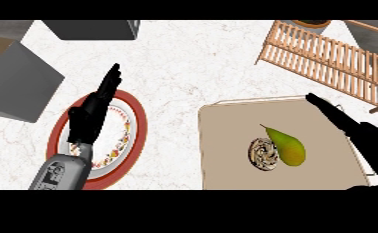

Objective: Pick the cupcake from the tray and place it in the tiered shelf

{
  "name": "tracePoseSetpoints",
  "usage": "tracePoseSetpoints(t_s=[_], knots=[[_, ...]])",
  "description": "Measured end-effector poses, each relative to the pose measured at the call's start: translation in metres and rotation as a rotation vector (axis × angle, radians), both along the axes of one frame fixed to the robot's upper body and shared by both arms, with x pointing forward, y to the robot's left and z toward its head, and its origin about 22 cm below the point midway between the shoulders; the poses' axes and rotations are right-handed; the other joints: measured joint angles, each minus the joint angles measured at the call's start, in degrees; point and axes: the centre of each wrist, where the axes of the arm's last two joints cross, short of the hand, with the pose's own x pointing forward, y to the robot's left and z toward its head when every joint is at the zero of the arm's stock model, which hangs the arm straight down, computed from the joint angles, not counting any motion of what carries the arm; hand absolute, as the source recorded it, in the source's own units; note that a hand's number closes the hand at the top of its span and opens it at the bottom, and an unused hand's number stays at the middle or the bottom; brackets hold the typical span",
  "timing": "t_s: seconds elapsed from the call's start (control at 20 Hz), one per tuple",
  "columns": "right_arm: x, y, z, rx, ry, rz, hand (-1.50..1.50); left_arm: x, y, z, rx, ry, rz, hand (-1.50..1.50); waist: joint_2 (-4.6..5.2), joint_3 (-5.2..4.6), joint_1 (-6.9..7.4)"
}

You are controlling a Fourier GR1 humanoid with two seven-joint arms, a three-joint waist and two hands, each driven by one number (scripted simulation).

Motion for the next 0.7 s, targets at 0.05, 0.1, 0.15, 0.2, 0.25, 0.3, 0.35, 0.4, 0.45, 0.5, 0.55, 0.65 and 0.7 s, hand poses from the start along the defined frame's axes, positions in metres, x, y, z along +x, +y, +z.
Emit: tracePoseSetpoints(t_s=[0.05, 0.1, 0.15, 0.2, 0.25, 0.3, 0.35, 0.4, 0.45, 0.5, 0.55, 0.65, 0.7], knots=[[0.000, 0.004, 0.002, -0.002, -0.001, -0.001, -1.50, 0.001, -0.002, -0.002, 0.001, -0.002, 0.000, 0.00, 0.01, 0.01, 0.02], [-0.002, 0.008, 0.001, -0.001, -0.004, -0.004, -1.50, 0.004, -0.002, -0.005, 0.001, -0.005, -0.002, 0.00, 0.03, 0.01, -0.01], [-0.004, 0.012, 0.001, -0.003, -0.007, -0.007, -1.50, 0.003, -0.002, -0.010, 0.001, -0.003, -0.001, 0.00, 0.04, 0.02, -0.02], [-0.005, 0.015, 0.002, -0.003, -0.011, -0.011, -1.50, 0.004, -0.002, -0.009, 0.001, -0.003, -0.002, 0.00, 0.05, 0.02, -0.01], [-0.008, 0.016, 0.001, -0.007, -0.010, -0.010, -1.50, 0.002, -0.007, -0.008, 0.001, -0.004, 0.000, 0.00, 0.04, 0.02, 0.00], [-0.009, 0.018, -0.001, -0.009, -0.014, -0.014, -1.50, 0.003, -0.003, -0.006, 0.002, -0.008, 0.004, 0.00, 0.04, 0.03, 0.00], [-0.007, 0.017, -0.004, -0.011, -0.017, -0.016, -1.50, 0.003, -0.002, -0.006, 0.002, -0.007, 0.004, 0.00, 0.04, 0.03, 0.02], [-0.009, 0.021, -0.002, -0.020, -0.017, -0.020, -1.50, 0.002, -0.004, -0.006, 0.001, -0.006, -0.001, 0.00, 0.05, 0.05, 0.04], [-0.009, 0.023, -0.001, -0.024, -0.018, -0.026, -1.50, 0.002, -0.004, -0.006, 0.000, -0.005, 0.001, 0.00, 0.05, 0.04, 0.05], [-0.011, 0.026, -0.003, -0.029, -0.022, -0.029, -1.50, 0.004, -0.005, -0.006, 0.003, -0.007, 0.003, 0.00, 0.05, 0.04, 0.03], [-0.008, 0.023, -0.002, -0.028, -0.028, -0.036, -1.50, 0.005, -0.006, -0.006, 0.002, -0.006, 0.002, 0.00, 0.06, 0.04, 0.03], [-0.007, 0.028, -0.003, -0.029, -0.021, -0.044, -1.50, 0.000, -0.003, -0.005, 0.000, -0.004, -0.002, 0.00, 0.06, 0.05, 0.10], [-0.006, 0.029, -0.003, -0.027, -0.021, -0.050, -1.50, 0.002, 0.000, -0.003, 0.000, -0.003, -0.003, 0.00, 0.06, 0.04, 0.09]])
